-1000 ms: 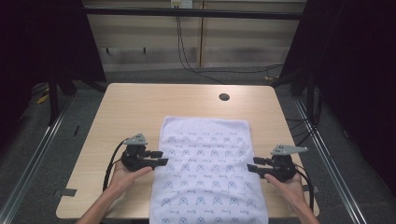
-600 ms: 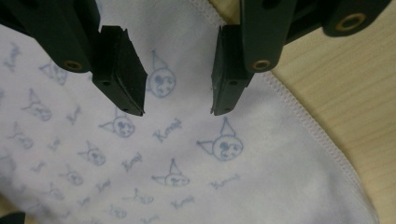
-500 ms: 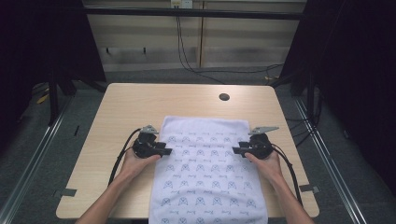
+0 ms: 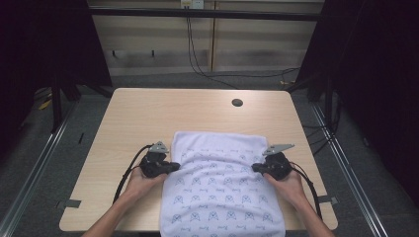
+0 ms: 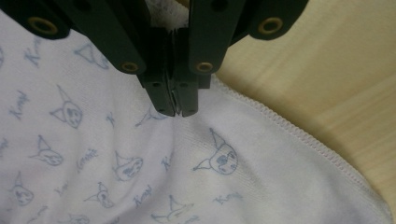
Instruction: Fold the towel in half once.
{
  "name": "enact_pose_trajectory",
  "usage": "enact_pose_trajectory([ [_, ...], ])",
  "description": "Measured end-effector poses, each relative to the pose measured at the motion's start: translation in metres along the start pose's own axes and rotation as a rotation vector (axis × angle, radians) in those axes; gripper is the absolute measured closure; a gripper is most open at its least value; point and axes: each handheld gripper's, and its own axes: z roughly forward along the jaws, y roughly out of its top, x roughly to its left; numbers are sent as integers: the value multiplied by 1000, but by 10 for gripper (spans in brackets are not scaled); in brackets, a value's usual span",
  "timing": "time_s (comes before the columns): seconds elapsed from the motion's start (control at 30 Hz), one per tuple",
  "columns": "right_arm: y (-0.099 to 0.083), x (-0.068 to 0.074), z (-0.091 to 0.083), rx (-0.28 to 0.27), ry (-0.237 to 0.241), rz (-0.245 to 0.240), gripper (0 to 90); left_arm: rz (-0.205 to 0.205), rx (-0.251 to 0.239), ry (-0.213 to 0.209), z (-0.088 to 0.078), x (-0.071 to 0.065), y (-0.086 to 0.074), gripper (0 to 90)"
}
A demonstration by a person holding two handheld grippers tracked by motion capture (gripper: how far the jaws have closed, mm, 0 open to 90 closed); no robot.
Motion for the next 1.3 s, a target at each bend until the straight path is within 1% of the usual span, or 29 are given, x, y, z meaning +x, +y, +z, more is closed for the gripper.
enact_pose_trajectory([
  [0.03,-9,6,-7,0,18,1,860,8,8,-7,-1,-7,-2,881],
  [0.07,-12,9,-10,5,21,-6,860,8,8,-7,-1,-7,-2,881],
  [0.1,-16,13,-14,12,24,-7,860,12,19,-44,-1,-13,-3,881],
  [0.27,-34,25,-29,14,50,5,852,47,37,-74,-4,-30,-9,880],
  [0.3,-38,28,-33,18,67,11,813,64,56,-90,-7,-38,-12,879],
  [0.33,-38,28,-33,18,67,11,813,64,56,-90,-7,-38,-12,879],
  [0.37,-39,31,-36,23,59,-1,731,70,62,-100,-11,-44,-17,876],
  [0.43,-37,28,-37,14,51,-5,712,81,75,-108,-13,-46,-19,873],
  [0.47,-30,16,-38,-28,27,21,668,75,73,-113,-14,-47,-20,864],
  [0.5,-24,5,-38,-47,7,39,655,71,71,-111,-15,-48,-21,860],
  [0.53,-19,-7,-37,-72,-19,76,646,65,74,-123,-16,-47,-22,854],
  [0.6,-10,-30,-32,-108,-45,124,610,34,71,-143,-14,-45,-20,825],
  [0.7,3,-52,-21,-123,-60,130,569,55,71,-130,-15,-42,-17,792],
  [0.73,3,-52,-21,-123,-60,130,569,55,71,-130,-15,-42,-17,772],
  [0.8,10,-60,-9,-116,-65,127,536,20,12,-93,-21,-29,-13,735],
  [0.83,10,-60,-9,-116,-65,127,536,20,12,-93,-21,-29,-13,737],
  [0.87,11,-60,-6,-113,-72,124,524,-8,-18,-87,-24,-21,-10,737],
  [0.9,11,-61,-1,-112,-77,118,521,-25,-55,-48,-28,-11,-4,717],
  [0.93,11,-61,-1,-112,-77,118,521,-25,-55,-48,-28,-11,-4,710],
  [0.97,10,-62,2,-99,-80,116,505,-58,-80,-29,-28,1,1,696],
  [1.0,9,-62,3,-95,-85,109,502,-58,-80,-29,-28,1,1,676],
  [1.03,9,-62,3,-95,-85,109,502,-66,-88,-1,-27,7,4,676],
  [1.07,9,-61,3,-91,-92,103,499,-87,-92,8,-24,16,6,666],
  [1.1,10,-62,3,-113,-111,97,492,-102,-99,48,-19,26,9,638],
  [1.13,10,-62,3,-113,-111,97,492,-102,-99,48,-19,26,9,632],
  [1.17,12,-66,3,-128,-121,106,491,-112,-105,72,-14,37,13,622],
  [1.2,13,-68,4,-125,-127,112,488,-113,-109,85,-13,41,14,619],
  [1.23,13,-71,6,-118,-118,118,485,-134,-115,86,-12,45,16,612],
  [1.3,13,-73,10,-111,-109,122,486,-134,-113,97,-8,47,19,604],
])
